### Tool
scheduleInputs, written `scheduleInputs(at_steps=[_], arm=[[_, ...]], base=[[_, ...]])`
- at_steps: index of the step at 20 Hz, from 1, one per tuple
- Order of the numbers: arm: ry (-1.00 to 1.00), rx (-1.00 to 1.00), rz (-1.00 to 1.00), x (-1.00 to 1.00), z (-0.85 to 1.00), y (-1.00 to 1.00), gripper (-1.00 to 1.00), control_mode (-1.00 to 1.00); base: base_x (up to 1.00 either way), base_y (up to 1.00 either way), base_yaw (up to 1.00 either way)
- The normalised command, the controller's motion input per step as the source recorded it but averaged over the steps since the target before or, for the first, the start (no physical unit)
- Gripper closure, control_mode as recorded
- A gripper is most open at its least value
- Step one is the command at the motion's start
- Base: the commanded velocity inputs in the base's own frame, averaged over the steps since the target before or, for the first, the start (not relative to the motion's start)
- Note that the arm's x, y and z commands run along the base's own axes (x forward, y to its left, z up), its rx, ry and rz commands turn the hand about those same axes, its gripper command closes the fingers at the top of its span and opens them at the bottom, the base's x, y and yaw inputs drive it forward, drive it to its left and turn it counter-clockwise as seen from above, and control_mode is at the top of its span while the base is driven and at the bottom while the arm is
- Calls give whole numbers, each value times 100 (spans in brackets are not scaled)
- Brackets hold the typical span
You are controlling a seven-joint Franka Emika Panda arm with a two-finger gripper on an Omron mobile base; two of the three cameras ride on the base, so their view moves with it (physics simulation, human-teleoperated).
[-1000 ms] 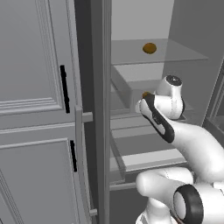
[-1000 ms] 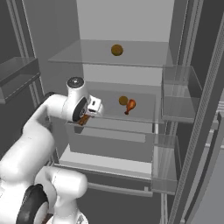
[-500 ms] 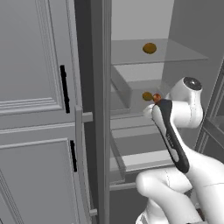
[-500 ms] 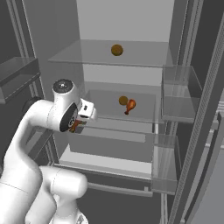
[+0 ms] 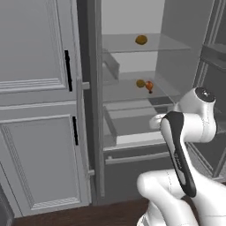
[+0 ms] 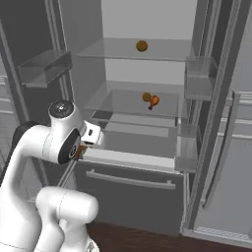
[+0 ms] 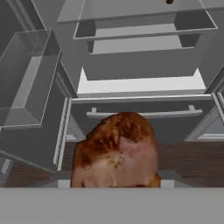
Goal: Place one avocado and one chicken drumstick in each tupperware on the nearby counter, to pack two identical lunches.
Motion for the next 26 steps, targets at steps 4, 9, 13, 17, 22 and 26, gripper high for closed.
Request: scheduleInputs(at_steps=[4, 9, 13, 17, 22, 26], arm=[[0, 0, 0, 0, 0, 0, 100, 100], [0, 0, 0, 0, 0, 0, 100, 100], [0, 0, 0, 0, 0, 0, 100, 100], [0, 0, 0, 0, 0, 0, 100, 100], [0, 0, 0, 0, 0, 0, 100, 100], [0, 0, 0, 0, 0, 0, 100, 100]], base=[[-61, 74, 23], [1, 88, 37], [54, 84, 48], [93, 62, 46], [100, 12, 50], [100, 19, 50]])
